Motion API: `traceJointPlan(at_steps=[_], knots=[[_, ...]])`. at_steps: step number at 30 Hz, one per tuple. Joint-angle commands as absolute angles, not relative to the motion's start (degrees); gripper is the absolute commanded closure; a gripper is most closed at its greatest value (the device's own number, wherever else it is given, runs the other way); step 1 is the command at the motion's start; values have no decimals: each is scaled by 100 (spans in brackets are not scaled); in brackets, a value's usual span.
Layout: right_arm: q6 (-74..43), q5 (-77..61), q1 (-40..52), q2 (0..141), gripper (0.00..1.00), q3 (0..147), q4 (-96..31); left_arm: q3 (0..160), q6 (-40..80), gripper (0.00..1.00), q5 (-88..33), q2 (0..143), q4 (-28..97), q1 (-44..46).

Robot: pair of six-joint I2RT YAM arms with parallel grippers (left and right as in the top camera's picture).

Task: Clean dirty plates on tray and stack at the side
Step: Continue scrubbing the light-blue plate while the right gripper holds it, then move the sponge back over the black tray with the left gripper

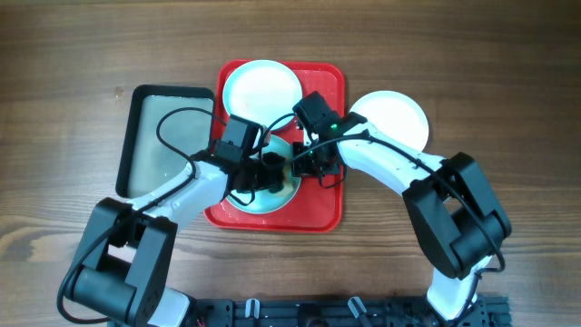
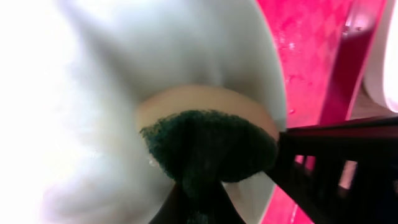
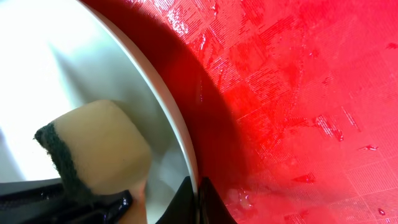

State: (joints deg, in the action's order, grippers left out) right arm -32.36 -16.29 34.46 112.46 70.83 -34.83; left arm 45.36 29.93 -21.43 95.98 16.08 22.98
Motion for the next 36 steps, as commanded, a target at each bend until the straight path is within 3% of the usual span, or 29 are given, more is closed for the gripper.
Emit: traceJointPlan(at_steps=[1, 15, 31, 36], knots=[[-3297, -1656, 3472, 11306, 96, 7074, -3476, 4456, 3041, 96, -1529, 9564, 1750, 2324], [-3297, -1656, 3472, 11306, 96, 7074, -3474, 4464, 2716, 96, -1509, 9336, 2316, 1664], [-3295, -1656, 3472, 11306, 96, 7074, -3474, 4464, 2523, 96, -790, 7601, 2593, 1122], [-3295, -1651, 3472, 11306, 96, 7074, -3474, 4464, 2397, 96, 626, 7349, 2571, 1122]])
